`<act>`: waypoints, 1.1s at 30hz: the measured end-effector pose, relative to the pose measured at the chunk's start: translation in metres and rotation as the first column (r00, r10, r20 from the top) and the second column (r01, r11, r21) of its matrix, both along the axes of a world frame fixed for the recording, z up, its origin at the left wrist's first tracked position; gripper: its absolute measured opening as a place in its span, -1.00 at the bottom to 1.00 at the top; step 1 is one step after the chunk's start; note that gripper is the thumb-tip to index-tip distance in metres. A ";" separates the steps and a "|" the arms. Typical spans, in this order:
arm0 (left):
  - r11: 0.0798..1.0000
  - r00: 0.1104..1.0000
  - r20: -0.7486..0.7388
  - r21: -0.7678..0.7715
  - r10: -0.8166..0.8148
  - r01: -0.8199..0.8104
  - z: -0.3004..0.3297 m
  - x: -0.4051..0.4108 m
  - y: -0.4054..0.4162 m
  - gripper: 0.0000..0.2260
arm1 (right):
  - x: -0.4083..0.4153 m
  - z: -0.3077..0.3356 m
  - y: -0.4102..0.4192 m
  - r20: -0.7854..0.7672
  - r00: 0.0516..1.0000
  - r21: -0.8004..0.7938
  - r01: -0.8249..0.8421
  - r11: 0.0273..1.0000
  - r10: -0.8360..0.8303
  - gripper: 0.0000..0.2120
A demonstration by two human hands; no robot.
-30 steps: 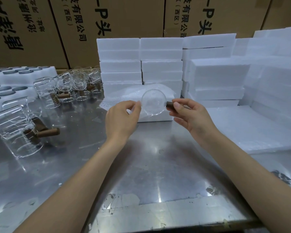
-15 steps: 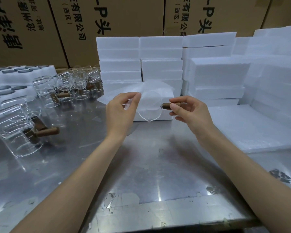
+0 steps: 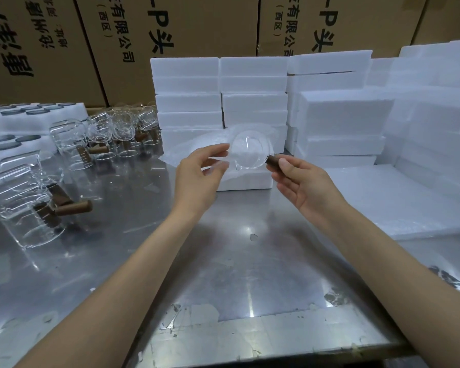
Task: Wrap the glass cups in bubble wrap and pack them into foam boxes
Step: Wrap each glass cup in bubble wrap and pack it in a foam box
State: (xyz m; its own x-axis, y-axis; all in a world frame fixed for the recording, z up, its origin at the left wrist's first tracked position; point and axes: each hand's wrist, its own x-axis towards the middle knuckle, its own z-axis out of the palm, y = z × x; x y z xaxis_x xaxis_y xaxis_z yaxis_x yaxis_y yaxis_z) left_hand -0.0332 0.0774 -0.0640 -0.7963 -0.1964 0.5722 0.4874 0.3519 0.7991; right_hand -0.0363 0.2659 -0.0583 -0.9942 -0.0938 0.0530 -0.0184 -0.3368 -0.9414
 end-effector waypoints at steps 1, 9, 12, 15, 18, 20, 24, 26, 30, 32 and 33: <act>0.999 1.000 -0.001 0.040 0.003 -0.003 0.002 0.001 0.001 -0.80 | 0.000 -0.001 0.000 0.004 1.000 0.008 -0.001 1.000 0.001 -0.77; 0.997 0.986 -0.166 0.066 -0.030 0.041 0.011 0.012 0.011 -0.87 | 0.003 0.000 -0.007 -0.295 0.929 0.212 0.291 0.933 -0.223 -0.92; 0.999 0.964 -0.264 -0.054 -0.015 0.001 0.009 0.016 0.017 -0.89 | 0.004 0.000 -0.010 -0.413 0.868 0.213 0.387 0.897 -0.276 -0.89; 0.994 0.940 -0.342 -0.109 -0.013 -0.026 0.008 0.018 0.021 -0.89 | 0.007 -0.002 -0.015 -0.467 0.849 0.231 0.387 0.893 -0.247 -0.90; 0.983 0.909 -0.417 -0.174 -0.027 -0.050 0.008 0.019 0.025 -0.88 | 0.010 -0.005 -0.023 -0.474 0.857 0.221 0.339 0.915 -0.203 -0.92; 0.967 0.886 -0.458 -0.251 -0.076 -0.047 0.006 0.020 0.029 -0.85 | 0.012 -0.008 -0.028 -0.472 0.861 0.217 0.319 0.923 -0.187 -0.88; 0.891 0.835 -0.505 -0.452 -0.220 -0.038 0.002 0.026 0.038 -0.82 | 0.012 -0.013 -0.033 -0.391 0.899 0.183 0.283 0.941 -0.195 -0.88; 0.860 0.816 -0.548 -0.492 -0.186 -0.134 0.003 0.026 0.037 -0.76 | 0.009 -0.012 -0.030 -0.294 0.935 0.116 0.241 0.964 -0.198 -0.88; 0.924 0.801 -0.594 -0.263 0.072 -0.278 0.014 0.018 0.020 -0.67 | 0.001 -0.006 -0.018 -0.068 0.978 -0.046 0.192 0.980 -0.195 -0.90; 0.960 0.867 -0.465 -0.109 0.181 -0.259 0.013 0.012 0.006 -0.63 | -0.001 -0.003 -0.015 -0.018 0.987 -0.105 0.155 0.982 -0.157 -0.86; 0.978 0.916 -0.353 -0.020 0.189 -0.209 0.012 0.011 0.000 -0.61 | -0.001 -0.001 -0.015 -0.004 0.992 -0.129 0.127 0.983 -0.129 -0.84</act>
State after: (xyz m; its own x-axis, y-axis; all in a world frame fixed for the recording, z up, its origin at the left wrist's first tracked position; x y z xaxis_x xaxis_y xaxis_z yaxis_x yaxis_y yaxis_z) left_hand -0.0224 0.0774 -0.0524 -0.4933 -0.2901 0.8201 0.6456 0.5097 0.5687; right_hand -0.0368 0.2510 -0.0594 -0.9968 0.0423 0.0682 -0.0800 -0.4491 -0.8899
